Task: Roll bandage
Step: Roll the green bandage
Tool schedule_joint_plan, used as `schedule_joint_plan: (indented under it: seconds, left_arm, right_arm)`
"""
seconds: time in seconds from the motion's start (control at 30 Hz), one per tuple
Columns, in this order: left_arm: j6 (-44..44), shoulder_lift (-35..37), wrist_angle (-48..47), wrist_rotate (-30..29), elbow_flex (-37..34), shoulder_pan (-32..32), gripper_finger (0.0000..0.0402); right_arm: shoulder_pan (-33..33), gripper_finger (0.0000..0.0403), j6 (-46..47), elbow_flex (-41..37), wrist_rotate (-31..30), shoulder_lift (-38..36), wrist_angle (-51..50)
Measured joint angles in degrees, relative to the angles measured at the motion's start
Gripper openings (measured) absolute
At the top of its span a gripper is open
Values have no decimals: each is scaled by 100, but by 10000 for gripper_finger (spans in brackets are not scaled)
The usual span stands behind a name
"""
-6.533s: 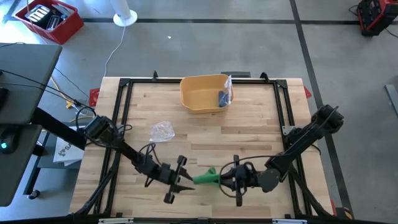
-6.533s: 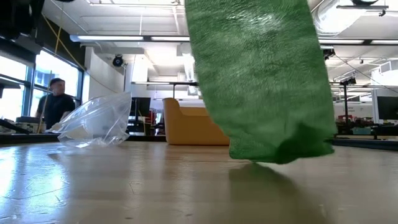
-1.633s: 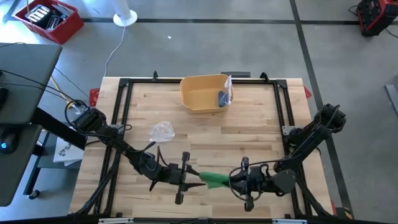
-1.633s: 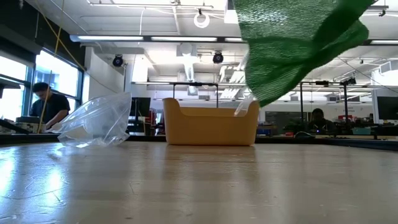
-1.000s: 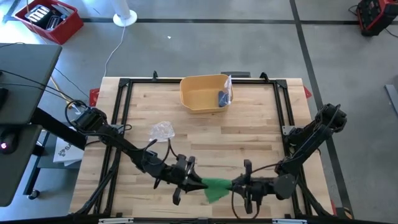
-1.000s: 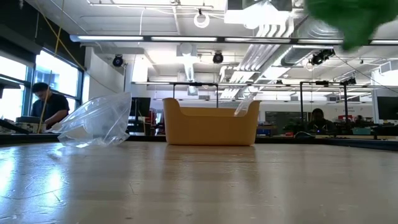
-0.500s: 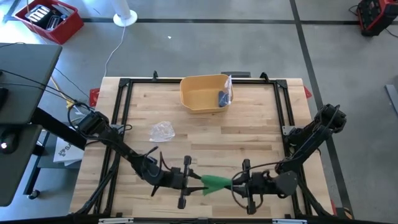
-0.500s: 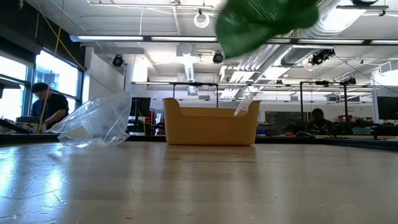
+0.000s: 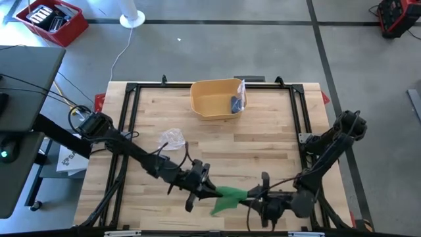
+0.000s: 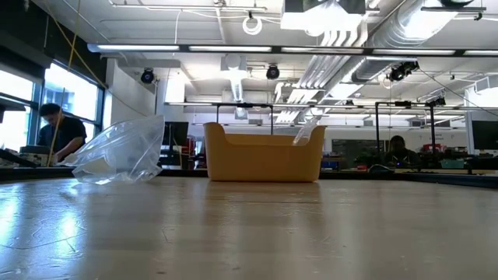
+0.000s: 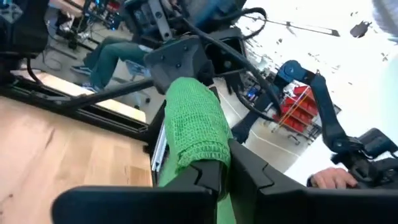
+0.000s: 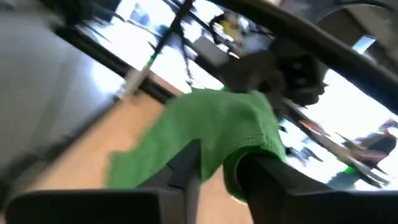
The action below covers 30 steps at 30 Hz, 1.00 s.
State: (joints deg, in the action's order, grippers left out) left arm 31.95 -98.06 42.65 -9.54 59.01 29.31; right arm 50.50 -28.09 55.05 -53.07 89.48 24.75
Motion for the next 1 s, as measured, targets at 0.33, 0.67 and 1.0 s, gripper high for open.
schedule_joint_plan:
  seconds: [0.33,0.67,1.0]
  left_arm:
    - [-1770,9,553,-97,15,47,106]
    - [-4440,-70,340,-2207,119,729,86]
    - [-2795,78,-2002,-1861,954,795,20]
  right_arm:
    - [145,18,2239,1292,-998,69,-1423]
    - [138,15,4421,1604,-27,71,-1725]
    - [131,122,3326,1617,473,159,-2904]
